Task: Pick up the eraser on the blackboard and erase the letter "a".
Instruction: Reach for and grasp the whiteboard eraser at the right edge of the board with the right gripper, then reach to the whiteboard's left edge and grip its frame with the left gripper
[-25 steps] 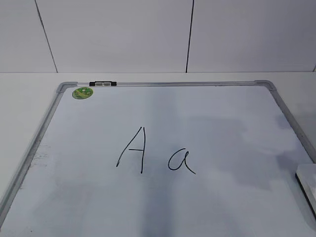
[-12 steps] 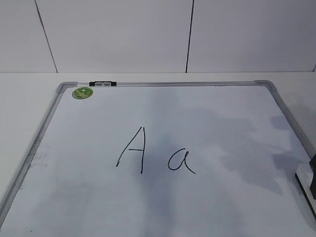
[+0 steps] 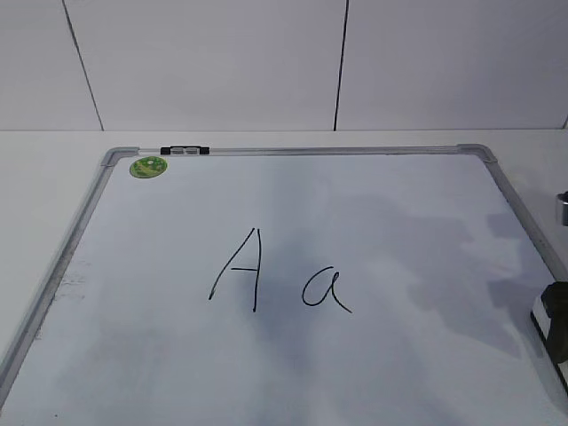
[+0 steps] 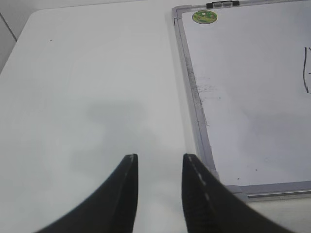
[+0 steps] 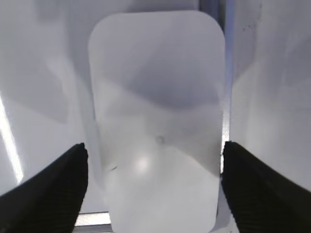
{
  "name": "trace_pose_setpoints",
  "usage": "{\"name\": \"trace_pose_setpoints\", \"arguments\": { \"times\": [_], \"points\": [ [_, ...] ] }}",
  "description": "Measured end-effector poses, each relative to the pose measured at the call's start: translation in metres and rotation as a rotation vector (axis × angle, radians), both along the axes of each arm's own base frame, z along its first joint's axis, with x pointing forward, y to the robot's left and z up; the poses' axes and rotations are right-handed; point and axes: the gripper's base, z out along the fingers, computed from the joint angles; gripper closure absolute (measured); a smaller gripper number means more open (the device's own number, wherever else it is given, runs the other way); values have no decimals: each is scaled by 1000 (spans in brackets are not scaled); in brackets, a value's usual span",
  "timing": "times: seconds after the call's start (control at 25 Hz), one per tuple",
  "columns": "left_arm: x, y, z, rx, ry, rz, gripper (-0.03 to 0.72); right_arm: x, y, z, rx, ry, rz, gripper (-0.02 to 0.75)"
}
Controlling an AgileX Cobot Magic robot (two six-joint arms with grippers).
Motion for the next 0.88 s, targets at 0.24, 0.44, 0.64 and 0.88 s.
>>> {"name": "trace_pose_setpoints", "arguments": {
  "times": [0.24, 0.44, 0.64, 0.88],
  "points": [
    [0, 0, 0, 0, 0, 0, 449, 1, -2, -2, -21, 1, -17, 62],
    [0, 0, 0, 0, 0, 0, 449, 4, -2, -8, -25, 9, -14, 62],
    [0, 0, 0, 0, 0, 0, 449, 7, -2, -14, -26, 31, -15, 62],
    [0, 0, 0, 0, 0, 0, 449, 8, -2, -19, -25, 44, -16, 64]
  ]
}}
